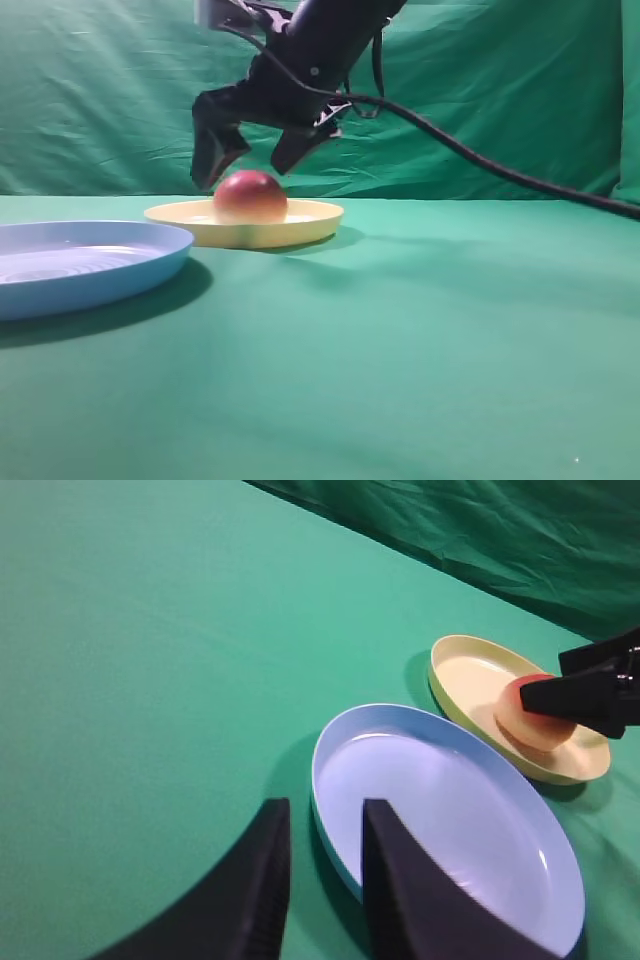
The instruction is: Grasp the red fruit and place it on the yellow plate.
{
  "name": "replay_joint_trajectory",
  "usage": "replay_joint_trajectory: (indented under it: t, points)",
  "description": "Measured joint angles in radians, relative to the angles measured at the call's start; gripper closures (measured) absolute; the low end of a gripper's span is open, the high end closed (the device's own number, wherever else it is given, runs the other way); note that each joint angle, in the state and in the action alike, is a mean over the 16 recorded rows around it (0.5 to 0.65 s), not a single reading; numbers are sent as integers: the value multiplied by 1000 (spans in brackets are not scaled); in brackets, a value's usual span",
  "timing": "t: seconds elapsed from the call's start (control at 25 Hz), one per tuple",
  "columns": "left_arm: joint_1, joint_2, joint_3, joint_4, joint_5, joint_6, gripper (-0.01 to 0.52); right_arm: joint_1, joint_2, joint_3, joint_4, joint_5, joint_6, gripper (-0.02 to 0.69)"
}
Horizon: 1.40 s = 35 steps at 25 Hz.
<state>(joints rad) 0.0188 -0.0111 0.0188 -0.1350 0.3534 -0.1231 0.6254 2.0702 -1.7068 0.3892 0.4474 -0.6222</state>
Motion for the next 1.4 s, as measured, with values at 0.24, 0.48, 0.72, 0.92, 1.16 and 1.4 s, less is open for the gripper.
replay_joint_trajectory:
  t: [0.24,0.48,0.72,0.92,1.16,1.4]
  points:
    - [0,0,0,0,0,0,357,0,-144,-12,-35,135,82,420]
    - [0,0,0,0,0,0,357,0,-322,54,-93,241,216,622]
    - [0,0,0,0,0,0,357,0,-538,245,-145,215,337,665]
    - [0,0,0,0,0,0,357,0,-753,485,-155,130,364,665]
    - [0,0,0,0,0,0,357,0,-1040,779,-155,54,366,665]
    - [0,0,0,0,0,0,357,0,-1336,1000,-161,54,366,665]
